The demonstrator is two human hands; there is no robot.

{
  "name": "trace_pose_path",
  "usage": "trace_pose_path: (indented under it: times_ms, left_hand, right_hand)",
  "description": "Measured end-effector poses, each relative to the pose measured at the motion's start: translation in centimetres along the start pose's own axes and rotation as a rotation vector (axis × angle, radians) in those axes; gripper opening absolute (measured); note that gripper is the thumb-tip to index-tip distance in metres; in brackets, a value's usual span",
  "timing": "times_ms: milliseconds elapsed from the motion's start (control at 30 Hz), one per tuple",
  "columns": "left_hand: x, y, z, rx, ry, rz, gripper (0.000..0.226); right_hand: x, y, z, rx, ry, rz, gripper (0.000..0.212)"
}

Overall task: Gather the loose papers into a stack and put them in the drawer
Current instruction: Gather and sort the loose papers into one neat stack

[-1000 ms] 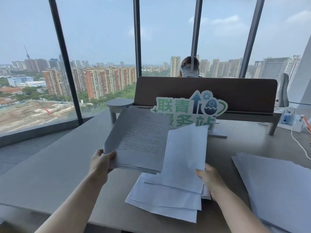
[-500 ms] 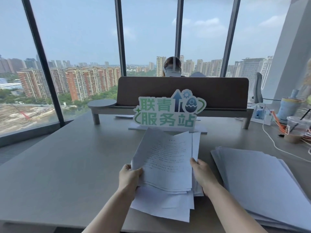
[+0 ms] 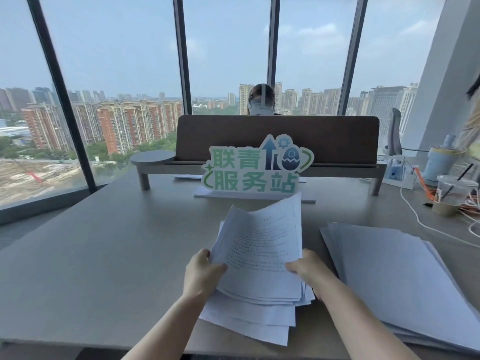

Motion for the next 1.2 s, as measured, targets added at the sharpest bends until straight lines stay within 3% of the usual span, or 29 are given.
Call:
trace_pose_path:
  times_ms: [100,200,400,600,733,933,1100,1200]
  left_hand:
    - [-0.3,-0.3,0.0,0.023,-0.100,-0.006,0.020]
    - [-0.7,-1.0,0.0,0.029,-0.129,0.030,0.029]
    - [-2.1,-2.7,-2.2,0.027,0.465,0.102,0.074]
    - [-4.2,-2.8,-7.4,0.237,0.664,-0.035,0.023]
    - [-4.2,-2.4,-9.6,0.383,0.692,-0.096,0.020]
    - [-2.0,-0.9,-6.5,0.333,0.658,-0.098,0.029]
    - [-1.4,-0.1,-5.5,0.316,0.639,-0.066,0.026]
    - [-1.4,0.2,-5.2,0.299,0.636,-0.013,0.038]
  right_hand:
    - [-0.1,0.5,0.3,-0.081,-0.038,-0.024,0.033]
    - [-0.3,0.9,0.8,-0.124,-0.109,-0.054,0.024]
    - [-1.3,2.4,2.7,-0.351,-0.280,-0.068,0.029]
    - [-2.6,4.6,6.1,-0.547,-0.352,-0.080,0.034]
    - [-3.6,5.8,8.7,-0.636,-0.430,-0.086,0.035]
    - [-2.7,5.6,6.1,-0.613,-0.445,-0.132,0.021]
    - [-2.0,5.3,3.6,-0.590,-0.493,-0.134,0.031]
    - [-1.9,5.1,2.9,-0.573,-0.507,-0.138,0.031]
Point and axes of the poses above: each hand's wrist, its own y-axis away from the middle knuckle, its own x-axis out of the palm, z = x × y, the point moved 2 cm from there along -y, towards the middle knuckle, and after that the axes turned 11 degrees about x, right-handed, at the moved point
